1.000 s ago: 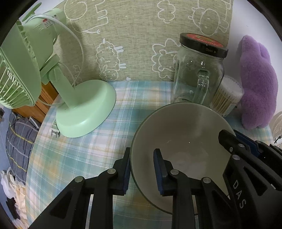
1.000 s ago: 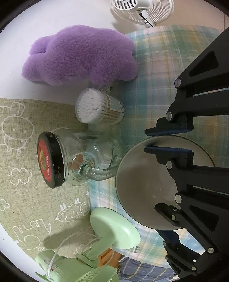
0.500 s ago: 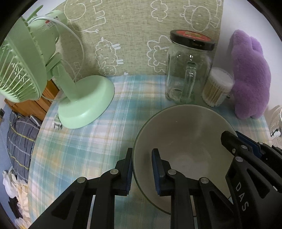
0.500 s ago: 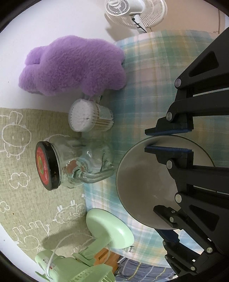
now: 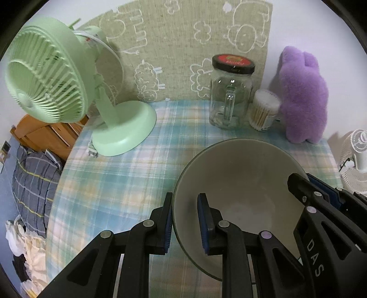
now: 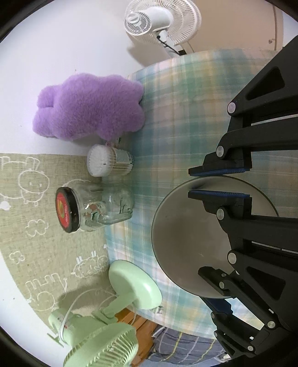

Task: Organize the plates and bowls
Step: 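Carry the grey-green bowl with both tools toward the plate stack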

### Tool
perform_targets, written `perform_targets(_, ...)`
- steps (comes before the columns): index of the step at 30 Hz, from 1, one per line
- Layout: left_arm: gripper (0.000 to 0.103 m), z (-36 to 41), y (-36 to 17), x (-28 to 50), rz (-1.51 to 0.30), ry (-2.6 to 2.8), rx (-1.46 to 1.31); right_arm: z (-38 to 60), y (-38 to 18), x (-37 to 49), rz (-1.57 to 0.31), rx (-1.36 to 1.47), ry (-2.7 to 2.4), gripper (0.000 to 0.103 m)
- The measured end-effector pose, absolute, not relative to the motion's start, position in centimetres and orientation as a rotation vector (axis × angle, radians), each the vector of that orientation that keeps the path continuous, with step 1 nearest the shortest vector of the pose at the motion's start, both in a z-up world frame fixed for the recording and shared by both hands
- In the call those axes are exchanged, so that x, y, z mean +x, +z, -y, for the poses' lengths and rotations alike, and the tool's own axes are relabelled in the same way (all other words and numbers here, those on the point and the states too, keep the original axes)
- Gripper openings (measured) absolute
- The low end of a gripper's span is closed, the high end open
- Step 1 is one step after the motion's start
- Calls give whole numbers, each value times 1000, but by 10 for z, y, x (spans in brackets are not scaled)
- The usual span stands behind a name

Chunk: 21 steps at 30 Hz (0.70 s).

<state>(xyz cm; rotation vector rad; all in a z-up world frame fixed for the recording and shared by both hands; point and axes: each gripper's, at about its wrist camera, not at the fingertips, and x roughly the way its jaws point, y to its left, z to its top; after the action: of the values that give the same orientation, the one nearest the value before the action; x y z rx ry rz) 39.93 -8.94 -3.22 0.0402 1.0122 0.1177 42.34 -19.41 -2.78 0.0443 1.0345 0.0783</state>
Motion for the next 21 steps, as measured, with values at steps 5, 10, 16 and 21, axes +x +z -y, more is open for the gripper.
perform_targets(5, 18, 90, -7, 376, -977, 96, 46, 197, -6, 400, -1018, 57, 59, 15)
perform_targets(10, 18, 90, 18, 351, -935, 64, 64, 198, 24, 370, -979, 69, 25, 15)
perform_targets(16, 17, 85, 39, 318, -910, 53, 62, 196, 48, 334, -948, 81, -3, 15)
perform_targets(21, 17, 76, 53, 288, -886, 36, 70, 189, 65, 299, -925, 96, -9, 15)
